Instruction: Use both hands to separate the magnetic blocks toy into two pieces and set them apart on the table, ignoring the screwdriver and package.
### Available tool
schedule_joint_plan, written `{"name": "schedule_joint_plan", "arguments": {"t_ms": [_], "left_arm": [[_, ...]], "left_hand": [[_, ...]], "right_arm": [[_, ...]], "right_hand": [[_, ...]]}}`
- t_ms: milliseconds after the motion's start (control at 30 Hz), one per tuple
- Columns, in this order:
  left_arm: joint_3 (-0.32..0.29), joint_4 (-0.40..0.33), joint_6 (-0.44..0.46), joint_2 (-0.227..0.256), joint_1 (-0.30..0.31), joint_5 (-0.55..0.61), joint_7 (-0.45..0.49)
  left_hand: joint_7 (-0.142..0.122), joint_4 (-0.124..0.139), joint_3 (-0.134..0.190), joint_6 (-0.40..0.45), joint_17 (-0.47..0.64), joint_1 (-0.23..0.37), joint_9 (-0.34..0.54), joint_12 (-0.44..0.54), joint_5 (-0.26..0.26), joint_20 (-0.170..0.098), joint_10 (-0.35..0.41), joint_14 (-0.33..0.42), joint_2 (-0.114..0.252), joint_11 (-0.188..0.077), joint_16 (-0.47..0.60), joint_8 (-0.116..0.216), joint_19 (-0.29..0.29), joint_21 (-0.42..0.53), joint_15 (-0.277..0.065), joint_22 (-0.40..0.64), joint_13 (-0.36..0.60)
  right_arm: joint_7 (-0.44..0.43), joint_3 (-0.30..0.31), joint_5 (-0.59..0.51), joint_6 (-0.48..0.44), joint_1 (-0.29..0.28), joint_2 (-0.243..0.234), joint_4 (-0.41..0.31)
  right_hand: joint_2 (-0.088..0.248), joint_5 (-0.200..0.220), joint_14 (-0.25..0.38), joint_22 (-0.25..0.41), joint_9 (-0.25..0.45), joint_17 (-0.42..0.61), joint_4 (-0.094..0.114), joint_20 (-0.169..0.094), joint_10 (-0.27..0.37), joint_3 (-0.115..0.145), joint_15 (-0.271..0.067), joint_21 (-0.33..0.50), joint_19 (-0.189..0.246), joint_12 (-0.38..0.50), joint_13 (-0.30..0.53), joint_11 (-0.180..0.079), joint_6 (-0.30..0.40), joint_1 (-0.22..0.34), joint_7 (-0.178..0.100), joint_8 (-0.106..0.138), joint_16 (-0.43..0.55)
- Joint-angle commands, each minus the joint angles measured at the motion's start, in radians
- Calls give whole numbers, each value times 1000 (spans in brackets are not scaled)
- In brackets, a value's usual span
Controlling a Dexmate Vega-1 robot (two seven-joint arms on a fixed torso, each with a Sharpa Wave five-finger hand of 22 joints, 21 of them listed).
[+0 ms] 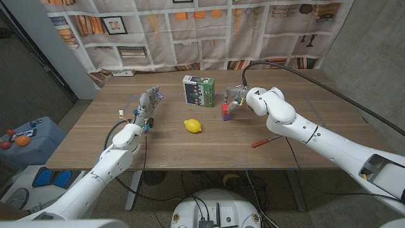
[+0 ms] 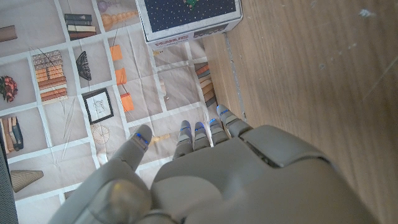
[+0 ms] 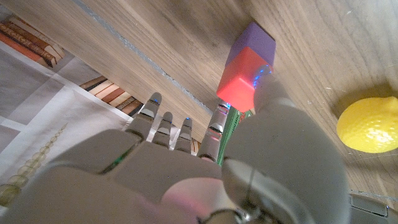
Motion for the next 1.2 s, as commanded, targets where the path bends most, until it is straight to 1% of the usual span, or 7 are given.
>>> {"name": "schedule_joint_plan", "arguments": {"t_ms": [33,200,400,633,967,1100,1200], "left_arm": [[-7,-30,4,12,22,3,16],[-11,-49,5,19,33,7,22],[-11,-61,9,23,38,10,24],[-15,-99,31,46,52,9,23],[-25,-141,35,66,78,17,33],[-29,-159,33,75,89,24,37],[-32,-173,28,80,98,30,38]], "left_hand": [[-2,-1,6,10,4,-13,2,3,7,3,12,3,78,1,3,0,3,1,1,3,1],[-2,-1,7,10,4,-12,2,3,7,3,12,3,79,2,3,-1,4,1,2,3,1],[-2,-2,8,10,3,-11,2,3,7,3,12,4,79,2,2,-1,3,1,2,3,1],[-1,-6,9,10,2,-8,3,2,7,5,11,3,81,2,2,-1,4,1,3,3,1],[-1,-12,8,9,2,-4,3,2,6,6,13,4,83,5,2,-2,5,1,4,3,1],[-1,-14,7,9,1,-2,3,2,6,6,12,4,83,3,2,-2,6,1,4,3,1],[-1,-16,6,9,1,-1,3,2,5,6,12,3,83,3,2,-2,6,1,3,3,1]], "right_arm": [[7,36,53,3,-10,-19,-30],[23,69,128,6,-11,-34,-43],[18,88,193,0,-13,-51,-54],[-38,139,307,-10,-44,-78,-76],[-83,145,388,-30,-48,-107,-99],[-121,172,457,-28,-64,-117,-106],[-167,207,531,-5,-89,-128,-106]], "right_hand": [[23,4,12,3,38,3,9,-8,15,2,-12,-1,17,6,0,-1,131,-7,-39,77,9],[29,3,14,3,41,4,10,-9,29,2,-15,-1,21,8,0,-3,146,-9,-39,86,10],[36,2,14,3,43,6,13,-10,37,1,-19,-2,22,8,-1,-7,161,-12,-39,94,10],[39,0,17,3,45,7,14,-11,46,-1,-21,-2,24,9,-1,-12,172,-17,-39,99,12],[46,-1,24,3,46,9,17,-18,58,-3,-26,-2,29,9,-1,-16,193,-23,-38,108,16],[48,-1,26,3,46,10,17,-19,59,-3,-25,-2,30,9,-2,-15,196,-24,-38,108,17],[50,-1,29,3,46,11,18,-22,65,-3,-26,-1,35,9,-2,-15,200,-26,-38,109,18]]}}
